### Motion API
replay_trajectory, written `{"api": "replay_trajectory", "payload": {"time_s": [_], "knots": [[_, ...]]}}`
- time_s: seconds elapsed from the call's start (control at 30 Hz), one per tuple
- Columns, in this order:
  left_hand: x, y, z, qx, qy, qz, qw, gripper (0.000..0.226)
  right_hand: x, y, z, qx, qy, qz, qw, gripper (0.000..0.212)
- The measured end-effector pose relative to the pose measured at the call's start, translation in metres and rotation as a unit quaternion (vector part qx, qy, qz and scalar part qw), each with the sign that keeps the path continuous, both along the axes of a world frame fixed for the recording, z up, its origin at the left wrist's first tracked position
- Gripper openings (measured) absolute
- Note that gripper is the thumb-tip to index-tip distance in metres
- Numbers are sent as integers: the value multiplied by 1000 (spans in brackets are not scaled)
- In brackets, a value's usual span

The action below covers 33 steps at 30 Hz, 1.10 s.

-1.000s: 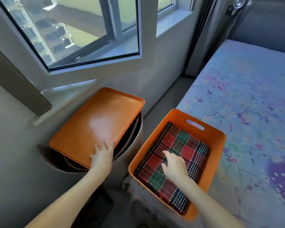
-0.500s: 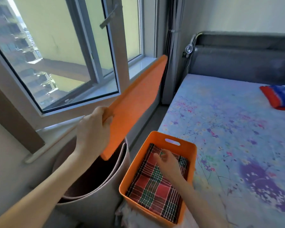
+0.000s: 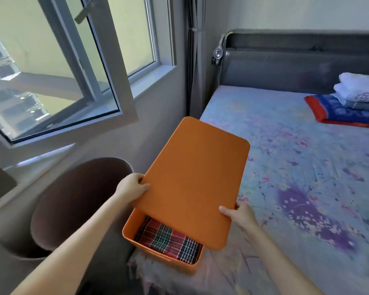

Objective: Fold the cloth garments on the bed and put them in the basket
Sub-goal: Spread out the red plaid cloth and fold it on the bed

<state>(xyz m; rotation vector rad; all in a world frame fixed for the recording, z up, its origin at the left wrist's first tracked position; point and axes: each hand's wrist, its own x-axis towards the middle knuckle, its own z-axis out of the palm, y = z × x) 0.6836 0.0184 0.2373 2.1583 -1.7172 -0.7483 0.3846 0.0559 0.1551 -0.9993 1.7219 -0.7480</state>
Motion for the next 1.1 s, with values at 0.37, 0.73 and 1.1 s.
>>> {"api": "replay_trajectory", "payload": {"time_s": [0.37,0.73,1.1], "knots": [[45,12,-115,175,-182,-40,967,40,49,29,-90,147,169,104,969,52],[72,-3,-148,188,-133,-55,972,35,70,14,-93,177,220,116,952,48],[97,1,-168,141,-29,-41,989,34,75,12,-96,157,233,113,953,39]]}}
